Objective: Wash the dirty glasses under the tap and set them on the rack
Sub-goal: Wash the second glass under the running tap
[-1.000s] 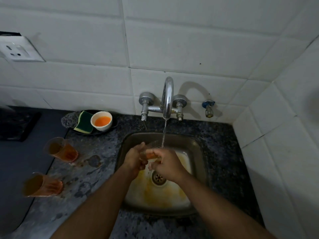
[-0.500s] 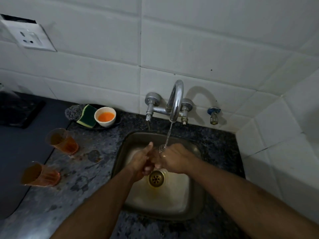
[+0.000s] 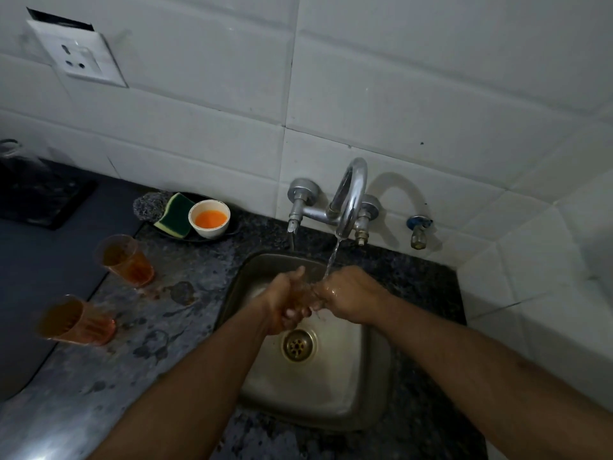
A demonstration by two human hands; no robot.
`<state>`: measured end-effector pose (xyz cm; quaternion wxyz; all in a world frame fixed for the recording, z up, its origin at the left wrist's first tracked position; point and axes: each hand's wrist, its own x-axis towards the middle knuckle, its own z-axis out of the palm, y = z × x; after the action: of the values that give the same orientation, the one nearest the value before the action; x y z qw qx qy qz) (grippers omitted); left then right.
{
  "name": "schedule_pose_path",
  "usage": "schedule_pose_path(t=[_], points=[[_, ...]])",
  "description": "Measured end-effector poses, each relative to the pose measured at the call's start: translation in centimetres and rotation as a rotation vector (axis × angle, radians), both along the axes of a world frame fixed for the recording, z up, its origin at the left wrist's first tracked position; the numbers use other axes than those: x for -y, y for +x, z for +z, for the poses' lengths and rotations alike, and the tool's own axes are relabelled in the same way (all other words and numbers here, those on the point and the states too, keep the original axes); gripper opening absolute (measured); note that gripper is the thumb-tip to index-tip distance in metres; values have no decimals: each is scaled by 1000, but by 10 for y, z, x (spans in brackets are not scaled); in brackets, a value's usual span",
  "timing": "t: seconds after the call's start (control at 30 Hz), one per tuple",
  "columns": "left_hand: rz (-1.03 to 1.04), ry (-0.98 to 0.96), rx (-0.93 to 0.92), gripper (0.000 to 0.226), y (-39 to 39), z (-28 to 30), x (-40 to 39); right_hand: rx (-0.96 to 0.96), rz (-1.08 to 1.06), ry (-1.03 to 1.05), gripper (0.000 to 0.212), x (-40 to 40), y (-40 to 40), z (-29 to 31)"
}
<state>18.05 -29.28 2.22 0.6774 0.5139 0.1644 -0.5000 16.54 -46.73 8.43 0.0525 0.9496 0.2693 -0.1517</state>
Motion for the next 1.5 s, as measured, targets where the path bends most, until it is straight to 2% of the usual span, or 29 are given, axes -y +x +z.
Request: schedule_pose_path(t=[0.1, 0.13, 0.17, 0.2, 0.27, 0.3, 0.4, 0.47, 0.5, 0.57, 0.63, 0.67, 0.7, 0.77, 0.8, 0.83, 0.93, 0.97, 1.07, 1.13, 1.17, 1.23, 1.33, 1.37, 1.43, 1.5], points=[[309, -99, 151, 43, 0, 3, 11, -273, -394, 568, 16, -8, -5, 1], [390, -149, 210, 37, -1, 2, 12, -315, -441, 663, 18, -14, -7, 3], [427, -173, 250, 34, -3, -2, 11, -290, -393, 624, 16, -17, -10, 6], [427, -174, 254, 33, -4, -5, 10, -215, -290, 456, 11, -17, -11, 7], [306, -120, 174, 34, -6, -7, 6, 33, -11, 15, 2, -15, -9, 11], [188, -82, 104, 36, -5, -7, 3, 158, 120, -62, 8, -11, -7, 11], [-100, 4, -36, 36, 10, 3, -4, 296, 368, -150, 17, -2, 5, 6], [-100, 35, 16, 34, 23, 10, -4, 340, 324, -70, 19, 1, 12, 9], [-51, 32, 66, 36, 26, 10, -3, 344, 222, -7, 18, -2, 11, 14], [130, -14, 163, 40, 24, 10, 3, 123, -139, 138, 8, -10, 9, 19], [318, -38, 240, 39, 12, 2, 10, -400, -591, 517, 16, -22, 1, 25], [399, -23, 263, 38, 6, -1, 14, -573, -726, 658, 25, -29, -3, 28], [460, -2, 276, 38, 1, -4, 16, -684, -820, 760, 34, -34, -6, 29], [493, 20, 285, 38, -3, -5, 17, -742, -880, 827, 43, -39, -13, 30], [474, 28, 276, 38, -3, -3, 17, -691, -827, 785, 43, -38, -16, 31], [437, 36, 256, 38, -2, -1, 16, -575, -691, 658, 40, -36, -18, 35], [256, 34, 139, 43, 0, 3, 14, -116, -65, -99, 18, -23, -11, 47], [166, 24, 91, 44, 0, 5, 13, -24, 94, -236, 16, -20, -6, 50], [-89, -37, -16, 43, 11, 11, 9, 135, 475, -396, 21, -12, 12, 64], [-181, -58, -40, 42, 16, 17, 4, 180, 611, -405, 23, -8, 22, 76], [-197, -57, -36, 41, 17, 19, 3, 194, 610, -380, 22, -7, 23, 78], [-157, -36, -16, 36, 19, 19, 3, 174, 437, -328, 15, -10, 15, 73], [22, 35, 57, 35, 19, 12, 7, -43, -119, -244, 13, -31, -5, 52], [89, 53, 100, 36, 18, 11, 10, -138, -347, -121, 14, -37, -9, 45], [255, 65, 177, 36, 13, 8, 18, -366, -802, 268, 14, -45, -6, 43], [496, 50, 218, 36, 7, 2, 30, -557, -1110, 589, 14, -52, 4, 53]])
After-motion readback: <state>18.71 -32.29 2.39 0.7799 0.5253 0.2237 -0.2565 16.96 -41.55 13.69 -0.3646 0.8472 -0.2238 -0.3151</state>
